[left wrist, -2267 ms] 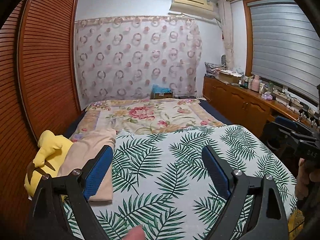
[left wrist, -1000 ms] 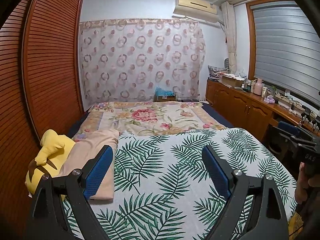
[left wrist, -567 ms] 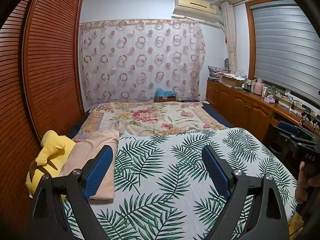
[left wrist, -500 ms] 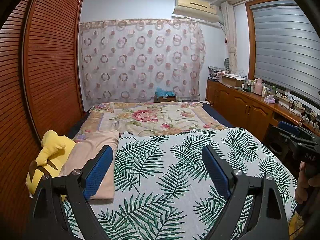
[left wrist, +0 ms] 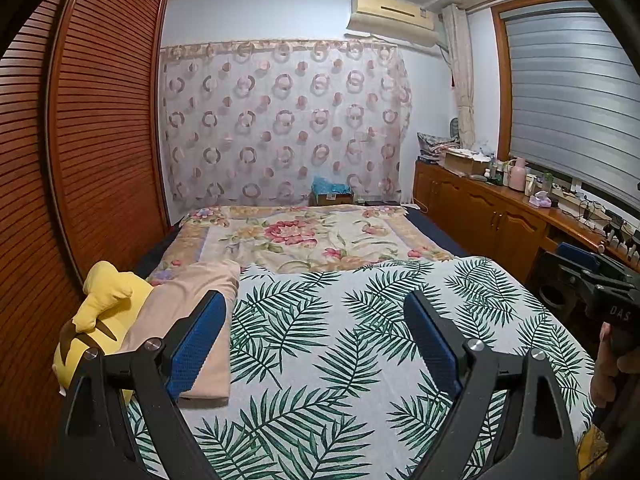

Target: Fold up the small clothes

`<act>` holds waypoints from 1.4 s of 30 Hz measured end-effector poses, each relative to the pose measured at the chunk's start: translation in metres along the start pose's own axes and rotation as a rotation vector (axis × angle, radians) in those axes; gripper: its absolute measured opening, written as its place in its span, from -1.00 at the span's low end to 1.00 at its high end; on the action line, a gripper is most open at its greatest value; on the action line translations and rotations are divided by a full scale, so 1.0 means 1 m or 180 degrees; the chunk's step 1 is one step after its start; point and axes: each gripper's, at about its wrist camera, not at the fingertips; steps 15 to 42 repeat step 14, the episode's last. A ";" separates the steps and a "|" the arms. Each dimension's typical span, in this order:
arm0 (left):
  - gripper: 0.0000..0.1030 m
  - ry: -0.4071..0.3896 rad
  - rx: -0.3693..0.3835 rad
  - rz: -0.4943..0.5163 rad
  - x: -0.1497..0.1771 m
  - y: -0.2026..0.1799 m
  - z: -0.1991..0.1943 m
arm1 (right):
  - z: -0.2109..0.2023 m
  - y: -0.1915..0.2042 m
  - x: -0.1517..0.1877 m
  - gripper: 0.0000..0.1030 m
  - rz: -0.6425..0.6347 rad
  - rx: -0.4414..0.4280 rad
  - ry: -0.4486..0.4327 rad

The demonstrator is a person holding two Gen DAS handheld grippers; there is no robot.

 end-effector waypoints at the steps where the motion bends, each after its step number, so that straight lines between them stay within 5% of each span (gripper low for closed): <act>1: 0.77 0.0003 0.0001 0.0000 0.000 0.000 0.000 | 0.000 0.001 0.000 0.55 -0.0004 0.0002 -0.0001; 42: 0.77 -0.0003 0.0004 0.0000 0.000 0.001 -0.001 | 0.000 0.003 0.001 0.55 0.0005 0.0005 0.0005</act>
Point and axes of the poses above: each gripper's, at about its wrist camera, not at the fingertips, and z roughly the way its jaws point, y to its left, x to its underside, and after that the axes turned 1 degree about y, right-handed
